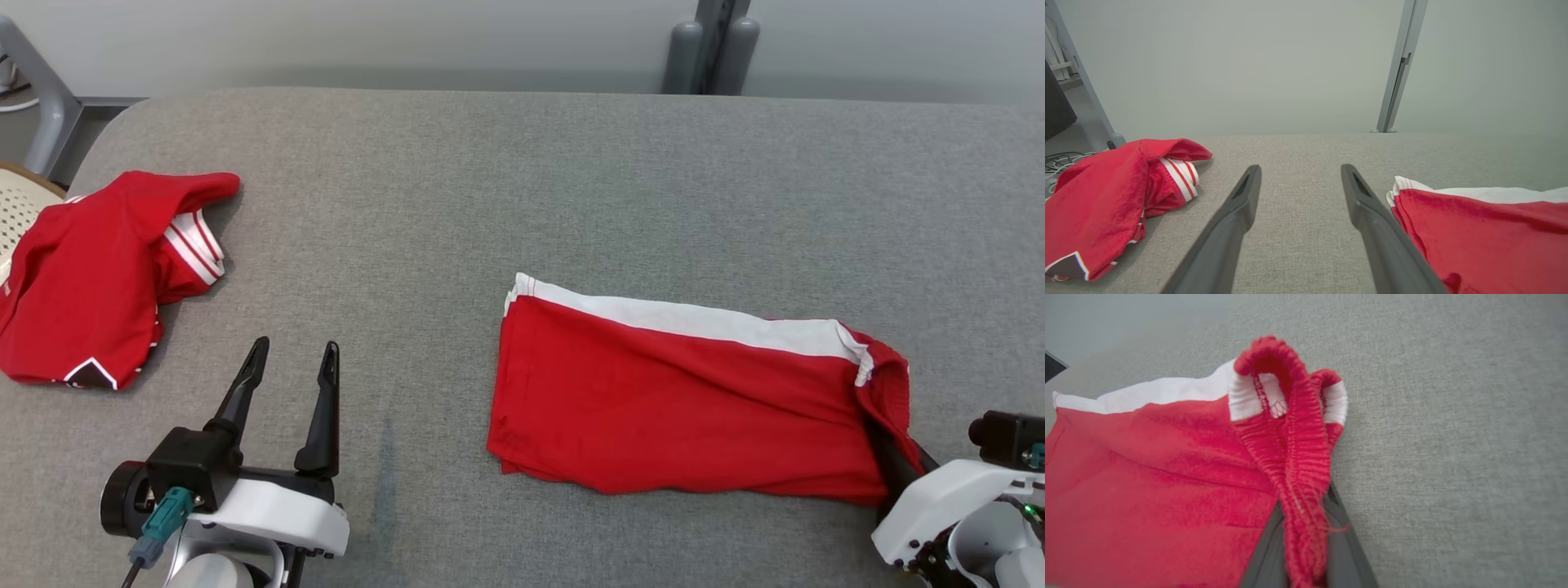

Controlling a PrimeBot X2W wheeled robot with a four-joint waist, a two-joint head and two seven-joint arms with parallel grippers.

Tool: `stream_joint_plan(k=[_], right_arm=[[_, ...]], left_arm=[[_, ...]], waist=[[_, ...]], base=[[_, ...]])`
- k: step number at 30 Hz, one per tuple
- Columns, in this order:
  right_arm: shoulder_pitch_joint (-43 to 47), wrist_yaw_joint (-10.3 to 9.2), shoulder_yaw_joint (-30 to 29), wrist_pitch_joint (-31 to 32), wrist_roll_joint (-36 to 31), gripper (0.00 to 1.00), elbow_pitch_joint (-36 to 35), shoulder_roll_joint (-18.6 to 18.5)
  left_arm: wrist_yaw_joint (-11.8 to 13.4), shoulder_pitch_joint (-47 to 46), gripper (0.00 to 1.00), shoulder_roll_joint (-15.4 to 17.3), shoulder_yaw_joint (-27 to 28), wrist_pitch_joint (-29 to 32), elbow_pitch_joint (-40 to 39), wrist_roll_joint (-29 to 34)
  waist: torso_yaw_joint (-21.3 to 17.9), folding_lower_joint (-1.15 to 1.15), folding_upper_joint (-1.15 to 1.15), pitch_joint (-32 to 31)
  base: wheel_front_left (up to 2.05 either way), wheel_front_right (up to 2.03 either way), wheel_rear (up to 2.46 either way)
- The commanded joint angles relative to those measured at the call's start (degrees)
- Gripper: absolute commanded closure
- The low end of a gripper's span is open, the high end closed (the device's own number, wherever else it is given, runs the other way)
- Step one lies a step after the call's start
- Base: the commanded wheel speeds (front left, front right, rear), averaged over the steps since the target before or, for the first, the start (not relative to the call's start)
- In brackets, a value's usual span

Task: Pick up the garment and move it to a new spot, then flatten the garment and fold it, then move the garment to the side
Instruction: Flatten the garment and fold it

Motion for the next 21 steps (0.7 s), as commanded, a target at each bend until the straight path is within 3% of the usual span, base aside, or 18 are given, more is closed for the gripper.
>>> stream_joint_plan(k=[1, 6, 13, 18, 21], right_arm=[[0.59, -0.16, -0.24, 1.51, 1.19, 1.0, -2.08, -0.25], [1.08, -0.14, 1.46, 8.63, 5.86, 1.0, -11.6, 0.97], [0.2, -0.14, 3.0, 21.15, 17.59, 1.0, -23.78, 4.84], [-3.56, -0.14, 5.55, 26.4, 21.48, 1.0, -22.87, 7.74], [-6.07, -0.14, 8.14, 26.1, 21.5, 1.0, -20.03, 8.66]], left_arm=[[0.29, 0.4, 0.0, 0.14, 0.24, -0.24, -0.13, -0.13], [0.5, 0.3, 0.0, 0.14, 0.09, -0.31, -0.25, -0.22], [0.41, 0.1, 0.0, -0.02, -0.53, -0.3, -0.15, -0.18], [-0.22, -1.18, 0.0, -0.84, -1.38, -0.33, 0.17, -0.03], [-0.85, -2.3, 0.0, -1.22, -1.73, -0.52, 0.68, -0.05]], waist=[[-0.45, 0.0, 0.0, -0.23], [-1.07, 0.0, 0.0, -0.51], [-0.7, 0.0, 0.0, -0.79], [1.6, 0.0, 0.0, 0.16], [3.5, 0.0, 0.0, 1.28]], base=[[0.0, 0.0, 0.0], [0.0, 0.0, 0.0], [0.0, 0.0, 0.0], [0.0, 0.0, 0.0], [0.0, 0.0, 0.0]])
